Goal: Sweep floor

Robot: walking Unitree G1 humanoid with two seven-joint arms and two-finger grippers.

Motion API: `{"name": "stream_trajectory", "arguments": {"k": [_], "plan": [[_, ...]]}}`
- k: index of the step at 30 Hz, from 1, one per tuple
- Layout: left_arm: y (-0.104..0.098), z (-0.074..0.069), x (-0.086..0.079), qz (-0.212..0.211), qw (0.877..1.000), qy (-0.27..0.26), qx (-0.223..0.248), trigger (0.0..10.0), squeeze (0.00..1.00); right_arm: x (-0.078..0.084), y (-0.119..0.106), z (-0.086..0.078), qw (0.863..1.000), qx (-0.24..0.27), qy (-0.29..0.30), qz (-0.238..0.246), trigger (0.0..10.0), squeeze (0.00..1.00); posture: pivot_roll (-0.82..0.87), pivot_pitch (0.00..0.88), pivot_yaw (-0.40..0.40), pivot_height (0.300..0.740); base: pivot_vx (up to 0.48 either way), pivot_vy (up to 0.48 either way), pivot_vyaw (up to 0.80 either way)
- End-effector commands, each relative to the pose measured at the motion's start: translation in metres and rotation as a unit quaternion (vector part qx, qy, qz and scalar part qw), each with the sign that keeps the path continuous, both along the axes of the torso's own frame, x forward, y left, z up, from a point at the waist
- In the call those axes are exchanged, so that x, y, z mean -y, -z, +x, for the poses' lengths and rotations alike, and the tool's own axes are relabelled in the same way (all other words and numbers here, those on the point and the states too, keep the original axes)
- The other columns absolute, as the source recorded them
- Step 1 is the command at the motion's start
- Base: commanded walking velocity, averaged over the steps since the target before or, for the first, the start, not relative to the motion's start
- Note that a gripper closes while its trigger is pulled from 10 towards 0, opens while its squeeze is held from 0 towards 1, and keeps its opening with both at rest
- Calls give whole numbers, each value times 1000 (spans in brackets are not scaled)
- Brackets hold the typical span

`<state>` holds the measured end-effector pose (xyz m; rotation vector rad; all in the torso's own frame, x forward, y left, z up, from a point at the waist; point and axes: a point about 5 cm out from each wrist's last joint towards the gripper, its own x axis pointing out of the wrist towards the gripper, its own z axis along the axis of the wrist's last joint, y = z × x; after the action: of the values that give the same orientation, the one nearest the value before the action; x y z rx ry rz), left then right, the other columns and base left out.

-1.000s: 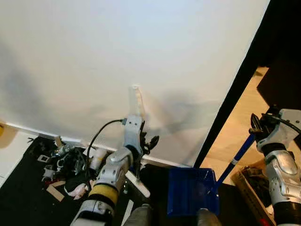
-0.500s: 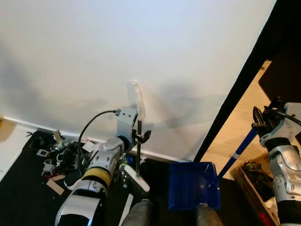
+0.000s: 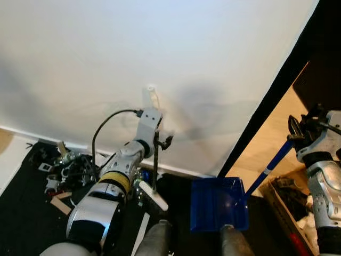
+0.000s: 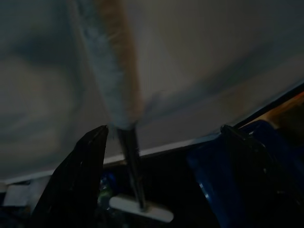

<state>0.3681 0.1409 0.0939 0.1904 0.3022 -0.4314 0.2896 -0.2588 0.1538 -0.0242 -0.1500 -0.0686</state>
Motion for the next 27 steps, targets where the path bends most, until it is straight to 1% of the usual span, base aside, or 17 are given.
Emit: {"name": "stream_trajectory", "arguments": {"k": [1, 4, 7, 8, 9, 10, 11, 13, 14, 16, 20, 21, 23, 24, 25, 26, 27], "plan": [[5, -2, -9, 18, 1000, -10, -10, 10000, 0, 4, -8, -4, 1000, 15, 6, 0, 10000, 0, -106, 270, 58, 740, 0, 0, 0], [3, 1, -9, 24, 999, -29, -6, 10000, 0, 4, -9, -7, 1000, 16, 8, -1, 10000, 0, -118, 286, 59, 740, 0, 0, 0], [-3, 6, -8, 17, 999, -51, 6, 7059, 0, 4, -11, -9, 1000, 14, 10, -2, 10000, 0, -127, 293, 58, 740, 0, 0, 0], [-3, 6, -8, 17, 999, -51, 6, 7059, 0, 4, -11, -9, 1000, 14, 10, -2, 10000, 0, -127, 293, 58, 740, 0, 0, 0], [-10, 10, -6, 1, 998, -63, 19, 3529, 0, 5, -12, -10, 1000, 12, 11, -2, 10000, 0, -131, 297, 55, 740, 0, 0, 0], [-13, 11, -5, -5, 997, -67, 25, 1490, 0, 5, -12, -10, 1000, 11, 11, -2, 10000, 0, -131, 297, 55, 740, 0, 0, 0], [-13, 11, -5, -5, 997, -67, 25, 1490, 0, 5, -12, -10, 1000, 11, 11, -2, 10000, 0, -131, 297, 55, 740, 0, 0, 0], [-19, 14, -3, -17, 997, -70, 35, 0, 0, 4, -14, -10, 1000, 11, 10, -2, 10000, 0, -136, 299, 55, 740, 0, 0, 0], [-21, 16, -2, -22, 997, -69, 38, 0, 0, 4, -14, -10, 1000, 11, 10, -3, 10000, 0, -136, 299, 55, 740, 0, 0, 0], [-27, 18, 0, -28, 996, -65, 45, 1569, 0, 3, -15, -10, 1000, 12, 10, -3, 10000, 0, -139, 300, 56, 740, 0, 0, 0], [-32, 20, 2, -27, 996, -60, 55, 863, 0, 3, -16, -10, 1000, 11, 10, -2, 10000, 0, -139, 300, 56, 740, 0, 0, 0], [-35, 22, 3, -23, 996, -58, 59, 1686, 0, 3, -16, -10, 1000, 11, 10, -2, 10000, 0, -143, 302, 55, 740, 0, 0, 0], [-38, 23, 4, -20, 996, -56, 64, 1020, 0, 3, -16, -11, 1000, 10, 10, -2, 10000, 0, -143, 302, 56, 740, 0, 0, 0], [-40, 24, 4, -19, 996, -55, 66, 0, 0, 3, -16, -11, 1000, 10, 10, -2, 10000, 0, -143, 302, 56, 740, 0, 0, 0], [-42, 25, 4, -18, 996, -54, 67, 3098, 0, 3, -16, -11, 1000, 9, 11, -2, 10000, 0, -143, 302, 56, 740, 0, 0, 0], [-42, 25, 4, -18, 996, -54, 67, 3098, 0, 3, -16, -11, 1000, 9, 11, -2, 10000, 0, -143, 302, 56, 740, 0, 0, 0], [-43, 25, 4, -16, 996, -51, 68, 10000, 0, 4, -16, -12, 1000, 9, 11, -2, 10000, 0, -144, 303, 54, 740, 0, 0, 0]]}}
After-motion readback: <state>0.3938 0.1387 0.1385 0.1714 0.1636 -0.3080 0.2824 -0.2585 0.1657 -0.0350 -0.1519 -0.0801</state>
